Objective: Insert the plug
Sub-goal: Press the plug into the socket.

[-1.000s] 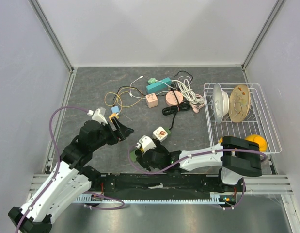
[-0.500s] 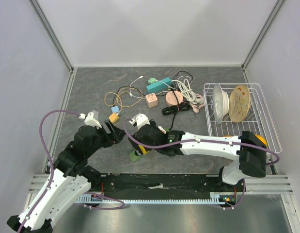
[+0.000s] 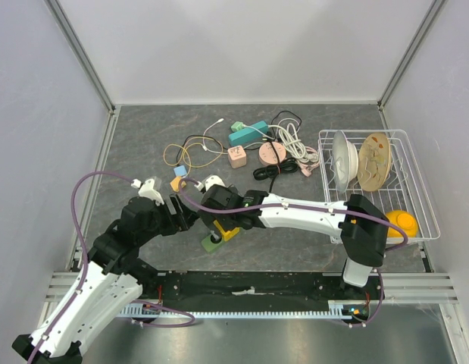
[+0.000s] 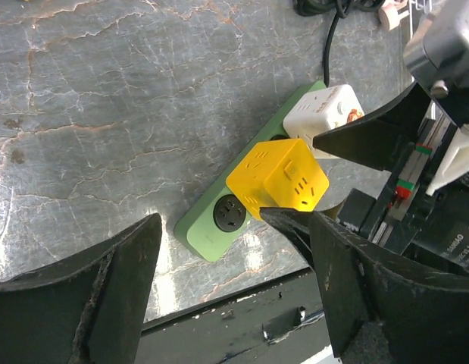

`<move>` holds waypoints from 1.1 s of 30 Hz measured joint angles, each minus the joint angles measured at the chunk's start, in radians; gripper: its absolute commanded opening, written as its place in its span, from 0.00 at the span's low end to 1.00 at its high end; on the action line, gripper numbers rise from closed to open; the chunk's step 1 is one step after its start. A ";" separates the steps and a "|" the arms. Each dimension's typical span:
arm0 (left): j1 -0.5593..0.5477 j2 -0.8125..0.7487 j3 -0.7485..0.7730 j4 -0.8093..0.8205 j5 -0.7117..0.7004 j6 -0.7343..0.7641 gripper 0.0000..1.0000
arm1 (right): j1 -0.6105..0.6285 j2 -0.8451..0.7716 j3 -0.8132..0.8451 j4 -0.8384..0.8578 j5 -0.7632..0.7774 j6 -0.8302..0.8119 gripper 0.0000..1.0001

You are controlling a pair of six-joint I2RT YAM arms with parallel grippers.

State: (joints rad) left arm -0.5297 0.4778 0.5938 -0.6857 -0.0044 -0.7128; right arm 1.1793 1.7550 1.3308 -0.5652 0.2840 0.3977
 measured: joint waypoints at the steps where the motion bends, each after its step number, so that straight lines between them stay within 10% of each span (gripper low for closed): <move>1: 0.000 0.000 0.000 -0.002 0.003 0.003 0.85 | -0.002 0.004 0.003 -0.007 -0.001 0.000 0.90; 5: 0.000 0.000 -0.001 -0.008 0.024 0.014 0.84 | -0.010 0.023 0.025 -0.035 -0.018 0.000 0.77; 8: 0.000 0.000 -0.002 -0.007 0.046 0.019 0.84 | -0.012 0.043 0.037 -0.039 -0.031 0.002 0.52; 10: 0.000 0.000 -0.002 -0.007 0.058 0.019 0.84 | -0.012 0.055 0.047 -0.042 -0.032 -0.002 0.14; 13: 0.000 -0.001 -0.002 -0.008 0.063 0.020 0.84 | -0.019 0.056 0.050 -0.050 -0.043 -0.008 0.00; 27: 0.000 -0.024 -0.002 -0.008 0.062 0.023 0.84 | -0.006 0.027 -0.045 0.064 -0.037 -0.010 0.02; 30: 0.000 -0.023 -0.002 -0.008 0.062 0.029 0.84 | -0.001 0.001 -0.070 0.101 -0.023 -0.008 0.50; 33: 0.000 -0.020 -0.002 -0.008 0.061 0.042 0.84 | 0.004 -0.005 -0.071 0.101 -0.009 -0.006 0.78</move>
State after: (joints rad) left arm -0.5301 0.4576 0.5915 -0.6937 0.0570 -0.6708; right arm 1.1835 1.7500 1.2602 -0.4641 0.2752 0.3916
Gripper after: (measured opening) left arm 0.843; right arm 0.648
